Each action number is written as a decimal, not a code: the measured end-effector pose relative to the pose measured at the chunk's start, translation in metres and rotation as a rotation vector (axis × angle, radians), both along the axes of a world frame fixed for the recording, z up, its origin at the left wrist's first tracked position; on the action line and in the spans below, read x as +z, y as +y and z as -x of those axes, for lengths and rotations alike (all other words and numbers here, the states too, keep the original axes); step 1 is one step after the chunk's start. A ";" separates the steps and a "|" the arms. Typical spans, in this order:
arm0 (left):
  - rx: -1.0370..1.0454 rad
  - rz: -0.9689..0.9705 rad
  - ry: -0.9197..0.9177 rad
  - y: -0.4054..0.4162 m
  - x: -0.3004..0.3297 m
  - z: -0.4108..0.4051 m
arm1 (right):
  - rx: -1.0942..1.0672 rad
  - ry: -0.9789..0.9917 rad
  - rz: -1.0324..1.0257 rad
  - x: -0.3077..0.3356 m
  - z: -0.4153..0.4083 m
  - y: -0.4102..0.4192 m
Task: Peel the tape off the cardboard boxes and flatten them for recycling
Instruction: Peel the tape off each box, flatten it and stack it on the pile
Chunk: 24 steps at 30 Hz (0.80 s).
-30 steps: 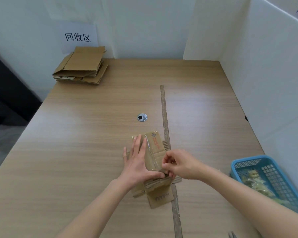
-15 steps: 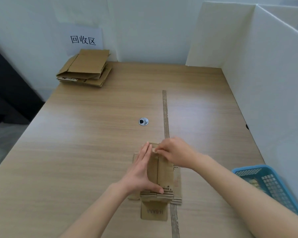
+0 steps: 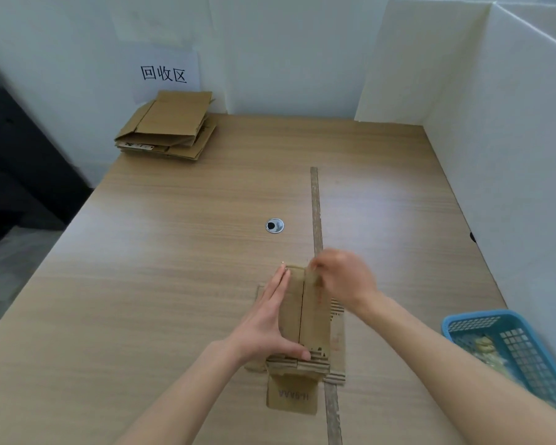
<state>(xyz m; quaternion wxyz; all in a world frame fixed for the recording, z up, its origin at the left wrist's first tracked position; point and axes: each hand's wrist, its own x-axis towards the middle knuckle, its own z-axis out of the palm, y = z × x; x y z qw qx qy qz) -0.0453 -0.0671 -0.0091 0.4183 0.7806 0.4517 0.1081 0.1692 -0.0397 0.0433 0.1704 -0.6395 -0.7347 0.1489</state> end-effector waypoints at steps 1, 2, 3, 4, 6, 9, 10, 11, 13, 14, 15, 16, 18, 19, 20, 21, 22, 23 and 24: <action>-0.034 0.005 0.001 0.002 0.000 0.002 | -0.140 0.056 -0.031 0.002 -0.010 0.004; -0.065 0.012 0.005 0.004 0.002 0.004 | -0.191 0.084 -0.024 0.004 -0.018 0.006; -0.093 0.021 0.010 0.005 0.004 0.005 | -0.135 0.054 0.018 0.004 -0.021 0.004; -0.120 0.025 0.014 0.008 0.005 0.006 | -0.031 0.008 0.078 0.004 -0.019 -0.001; -0.175 0.006 0.036 0.015 0.007 0.009 | 0.161 -0.010 0.138 -0.002 -0.012 -0.015; -0.298 -0.084 0.180 0.036 0.020 0.018 | 0.162 0.097 0.193 -0.007 -0.019 -0.026; -0.349 -0.119 0.251 0.045 0.027 0.022 | 0.155 0.129 0.231 -0.007 -0.021 -0.029; -0.398 -0.145 0.325 0.053 0.036 0.024 | 0.163 0.145 0.269 -0.007 -0.022 -0.033; -0.438 -0.163 0.429 0.064 0.049 0.022 | 0.162 0.132 0.296 -0.009 -0.018 -0.038; -0.411 -0.154 0.442 0.064 0.054 0.019 | 0.141 0.112 0.270 -0.010 -0.014 -0.039; -0.350 -0.132 0.430 0.060 0.057 0.014 | 0.103 0.092 0.229 -0.013 -0.011 -0.039; -0.272 -0.116 0.412 0.051 0.058 0.009 | 0.049 0.084 0.175 -0.015 -0.007 -0.039; -0.146 -0.181 0.432 0.027 0.048 -0.004 | -0.050 0.113 0.034 -0.017 0.001 -0.038; -0.101 -0.227 0.460 0.011 0.039 -0.009 | -0.068 0.111 -0.018 -0.018 0.005 -0.038; -0.046 -0.267 0.471 -0.005 0.030 -0.014 | -0.067 0.104 -0.037 -0.018 0.009 -0.037; 0.022 -0.301 0.468 -0.018 0.021 -0.018 | -0.063 0.110 -0.025 -0.019 0.009 -0.037; 0.087 -0.335 0.441 -0.026 0.014 -0.019 | -0.073 0.140 0.016 -0.018 0.005 -0.036; 0.120 -0.359 0.398 -0.030 0.008 -0.018 | -0.108 0.191 0.081 -0.017 -0.001 -0.035; 0.111 -0.379 0.352 -0.029 0.005 -0.015 | -0.166 0.273 0.162 -0.015 -0.009 -0.033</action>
